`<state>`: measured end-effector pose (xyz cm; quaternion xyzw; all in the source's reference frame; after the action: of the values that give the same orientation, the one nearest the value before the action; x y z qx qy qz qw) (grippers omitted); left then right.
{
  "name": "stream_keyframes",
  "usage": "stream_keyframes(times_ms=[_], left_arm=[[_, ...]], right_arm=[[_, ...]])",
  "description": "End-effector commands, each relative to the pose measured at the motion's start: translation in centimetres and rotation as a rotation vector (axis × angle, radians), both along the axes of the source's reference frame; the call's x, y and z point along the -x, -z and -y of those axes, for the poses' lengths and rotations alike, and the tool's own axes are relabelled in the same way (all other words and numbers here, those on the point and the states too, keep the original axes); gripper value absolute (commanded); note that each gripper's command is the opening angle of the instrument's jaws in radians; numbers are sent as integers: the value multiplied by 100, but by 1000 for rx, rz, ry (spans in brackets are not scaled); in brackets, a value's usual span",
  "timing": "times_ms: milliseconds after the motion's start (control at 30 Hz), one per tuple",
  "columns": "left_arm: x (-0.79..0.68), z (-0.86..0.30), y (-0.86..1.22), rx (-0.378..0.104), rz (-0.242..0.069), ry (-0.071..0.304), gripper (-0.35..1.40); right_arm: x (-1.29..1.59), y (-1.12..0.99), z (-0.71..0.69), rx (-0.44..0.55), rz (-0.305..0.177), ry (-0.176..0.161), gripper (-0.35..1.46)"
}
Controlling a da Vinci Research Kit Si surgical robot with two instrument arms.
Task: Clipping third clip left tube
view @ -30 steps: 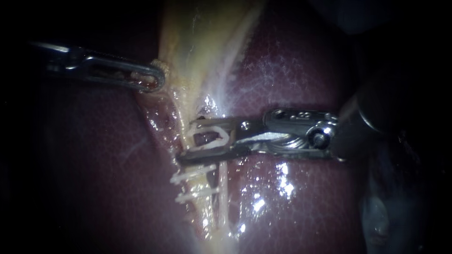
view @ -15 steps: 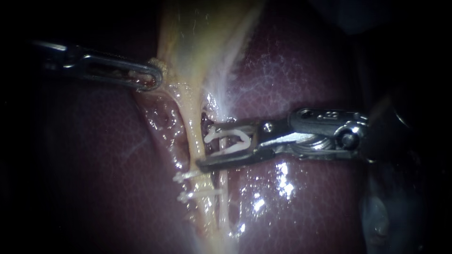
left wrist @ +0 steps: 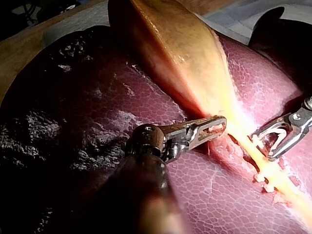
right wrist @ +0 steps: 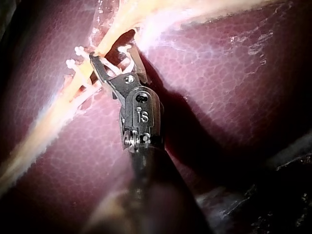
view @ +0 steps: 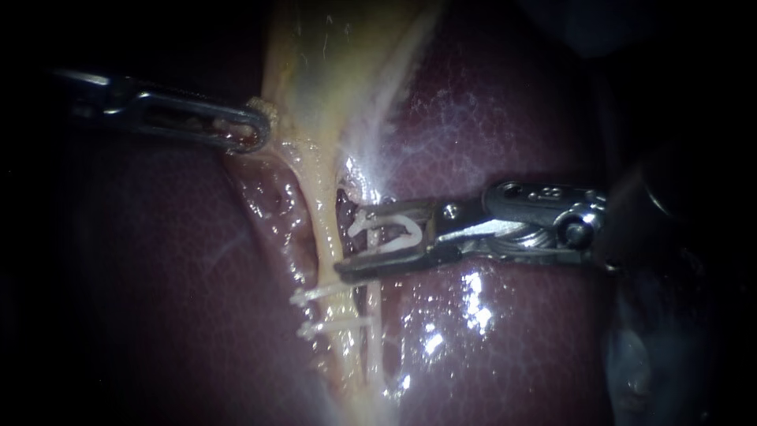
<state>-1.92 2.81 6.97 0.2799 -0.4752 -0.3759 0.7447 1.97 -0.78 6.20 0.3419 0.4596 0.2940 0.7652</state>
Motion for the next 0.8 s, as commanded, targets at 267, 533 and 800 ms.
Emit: stream_keyframes(times_ms=[267, 533, 800], left_arm=[[0, 1, 0, -5, 0, 2, -35], [0, 0, -1, -5, 0, 2, -35], [0, 0, -1, -5, 0, 2, -35]], right_arm=[[-10, -30, 5, -73, -20, 13, 48], [-30, -42, 4, -190, -110, -6, 48], [-44, -36, 3, -339, -228, -39, 48]])
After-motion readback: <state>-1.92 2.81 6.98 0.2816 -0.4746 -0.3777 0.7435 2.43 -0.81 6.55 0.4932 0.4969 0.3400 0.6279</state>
